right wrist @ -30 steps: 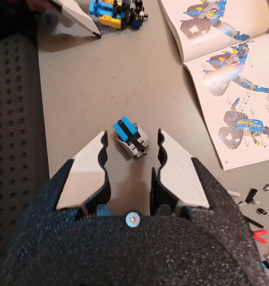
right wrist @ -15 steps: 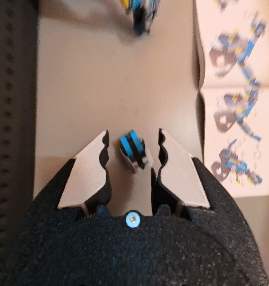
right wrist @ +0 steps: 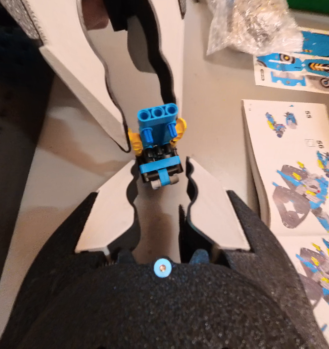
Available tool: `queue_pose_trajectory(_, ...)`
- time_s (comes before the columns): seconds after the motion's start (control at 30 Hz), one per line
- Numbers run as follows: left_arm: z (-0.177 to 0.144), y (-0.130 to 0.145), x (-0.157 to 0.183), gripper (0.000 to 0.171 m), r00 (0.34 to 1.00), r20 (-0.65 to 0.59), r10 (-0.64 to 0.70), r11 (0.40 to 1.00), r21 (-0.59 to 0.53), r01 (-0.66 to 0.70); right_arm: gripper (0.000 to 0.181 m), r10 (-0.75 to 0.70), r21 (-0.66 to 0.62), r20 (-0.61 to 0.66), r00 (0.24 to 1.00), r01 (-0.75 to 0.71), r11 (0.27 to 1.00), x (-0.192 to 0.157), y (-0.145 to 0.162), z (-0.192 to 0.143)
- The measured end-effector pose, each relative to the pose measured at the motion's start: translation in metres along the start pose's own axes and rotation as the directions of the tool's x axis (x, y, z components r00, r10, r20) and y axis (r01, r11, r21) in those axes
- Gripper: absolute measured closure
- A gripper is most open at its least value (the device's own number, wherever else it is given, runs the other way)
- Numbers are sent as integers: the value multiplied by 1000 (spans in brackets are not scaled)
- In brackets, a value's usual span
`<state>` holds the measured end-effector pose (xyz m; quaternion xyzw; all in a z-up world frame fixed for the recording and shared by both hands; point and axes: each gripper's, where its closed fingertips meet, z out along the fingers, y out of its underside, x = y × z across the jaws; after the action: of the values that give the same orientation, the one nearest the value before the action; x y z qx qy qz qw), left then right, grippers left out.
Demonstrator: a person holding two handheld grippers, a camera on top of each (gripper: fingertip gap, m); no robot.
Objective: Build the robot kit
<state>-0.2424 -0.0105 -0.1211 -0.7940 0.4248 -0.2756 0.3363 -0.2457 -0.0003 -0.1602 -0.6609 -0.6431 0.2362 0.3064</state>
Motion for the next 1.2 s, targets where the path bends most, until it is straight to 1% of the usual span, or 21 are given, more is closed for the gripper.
queue_pose_trajectory(0.03,0,0,0,129,1000,-8,-1,1000,10,1,134,11,2,12,1000,-11,1000,-1,-1,0)
queue_pose_trajectory(0.07,-1,1,2,123,1000,-28,4,1000,24,-4,135,16,-1,30,999,-16,1000,-2,0,-1)
queue_pose_trajectory(0.1,0,2,3,108,999,-41,11,999,46,-9,135,27,-5,44,999,-27,1000,-3,0,-2)
queue_pose_trajectory(0.13,2,4,2,96,999,-45,11,998,64,-8,135,40,-1,68,997,-40,999,-4,-1,-5)
queue_pose_trajectory(0.17,5,6,3,96,998,-62,10,997,73,-5,135,58,11,95,994,-59,998,-6,-4,-9)
queue_pose_trajectory(0.2,7,6,6,97,996,-93,11,996,93,-2,135,74,24,136,988,-78,997,-11,-7,-14)
queue_pose_trajectory(0.27,9,-2,15,107,986,-165,14,985,172,14,135,103,19,204,974,-109,994,-17,-10,-21)
queue_pose_trajectory(0.33,6,-12,23,125,970,-244,6,968,244,56,135,106,-3,216,971,-108,994,-18,-7,-26)
queue_pose_trajectory(0.37,5,-15,26,128,963,-269,6,963,263,68,135,101,-4,227,969,-102,995,-21,-6,-28)
queue_pose_trajectory(0.43,5,-17,31,129,955,-295,12,959,273,73,135,99,2,258,961,-103,995,-26,-5,-33)
queue_pose_trajectory(0.53,7,-24,32,130,956,-294,5,952,295,86,135,115,27,258,959,-127,992,-23,-4,-39)
queue_pose_trajectory(0.6,4,-30,30,130,950,-312,-28,937,324,134,135,121,63,245,962,-140,988,-19,-7,-48)
queue_pose_trajectory(0.67,2,-34,25,130,941,-330,-75,914,354,197,130,124,88,207,970,-144,986,-10,-6,-67)
queue_pose_trajectory(0.77,-2,-37,27,130,917,-383,-110,886,381,265,128,153,82,58,986,-158,984,18,17,-112)
queue_pose_trajectory(0.83,0,-36,28,130,914,-388,-116,886,376,272,123,212,24,29,977,-213,977,24,45,-141)
queue_pose_trajectory(0.9,7,-31,24,130,931,-345,-121,903,352,247,119,268,-79,21,963,-265,961,21,78,-158)
queue_pose_trajectory(0.97,10,-33,24,130,947,-307,-95,908,364,209,119,265,-176,25,964,-257,950,10,103,-164)
queue_pose_trajectory(1.03,7,-39,27,130,953,-294,-69,899,396,187,119,181,-240,8,984,-173,955,3,115,-160)
queue_pose_trajectory(1.13,7,-38,23,130,960,-270,-81,897,399,188,117,22,-319,-8,1000,-23,947,3,125,-146)
queue_pose_trajectory(1.17,8,-37,21,130,960,-264,-91,897,396,195,119,-14,-340,8,1000,16,940,4,127,-142)
queue_pose_trajectory(1.2,7,-36,20,130,962,-256,-96,896,398,195,124,-44,-358,26,999,50,932,5,128,-138)
